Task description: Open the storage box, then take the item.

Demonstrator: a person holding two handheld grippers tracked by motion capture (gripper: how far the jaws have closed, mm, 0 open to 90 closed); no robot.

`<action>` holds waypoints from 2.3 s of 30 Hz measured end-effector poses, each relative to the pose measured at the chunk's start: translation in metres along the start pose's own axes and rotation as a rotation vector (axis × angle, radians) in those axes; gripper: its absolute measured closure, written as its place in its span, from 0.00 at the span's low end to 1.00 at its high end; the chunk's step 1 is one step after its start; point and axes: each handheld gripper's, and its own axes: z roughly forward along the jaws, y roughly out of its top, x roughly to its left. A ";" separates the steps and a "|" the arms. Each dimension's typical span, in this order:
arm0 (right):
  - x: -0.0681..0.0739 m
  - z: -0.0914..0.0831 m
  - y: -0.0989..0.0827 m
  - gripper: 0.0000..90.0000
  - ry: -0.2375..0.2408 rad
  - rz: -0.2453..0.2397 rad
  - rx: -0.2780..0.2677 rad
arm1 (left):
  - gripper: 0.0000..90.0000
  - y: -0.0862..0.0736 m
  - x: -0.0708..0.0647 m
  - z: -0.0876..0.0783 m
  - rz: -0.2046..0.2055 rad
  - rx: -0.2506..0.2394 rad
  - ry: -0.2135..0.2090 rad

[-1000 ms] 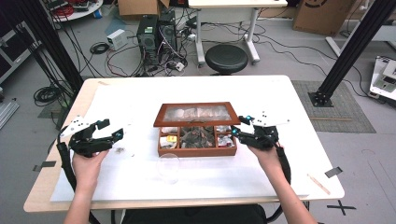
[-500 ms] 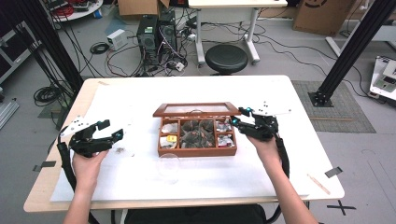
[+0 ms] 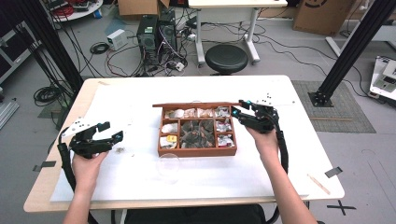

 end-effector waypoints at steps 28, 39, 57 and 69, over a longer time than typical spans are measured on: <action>-0.020 0.018 0.028 0.60 0.006 0.048 -0.040 | 0.26 0.002 -0.009 0.003 0.015 0.013 -0.010; -0.026 0.024 0.035 0.59 0.003 0.036 -0.044 | 0.26 0.003 -0.013 0.004 0.027 0.006 -0.011; -0.025 0.024 0.036 0.57 -0.008 0.031 -0.039 | 0.26 0.006 -0.019 0.007 0.019 0.015 -0.035; -0.027 0.025 0.036 0.57 -0.004 0.032 -0.050 | 0.26 0.037 -0.046 0.021 0.069 0.005 -0.184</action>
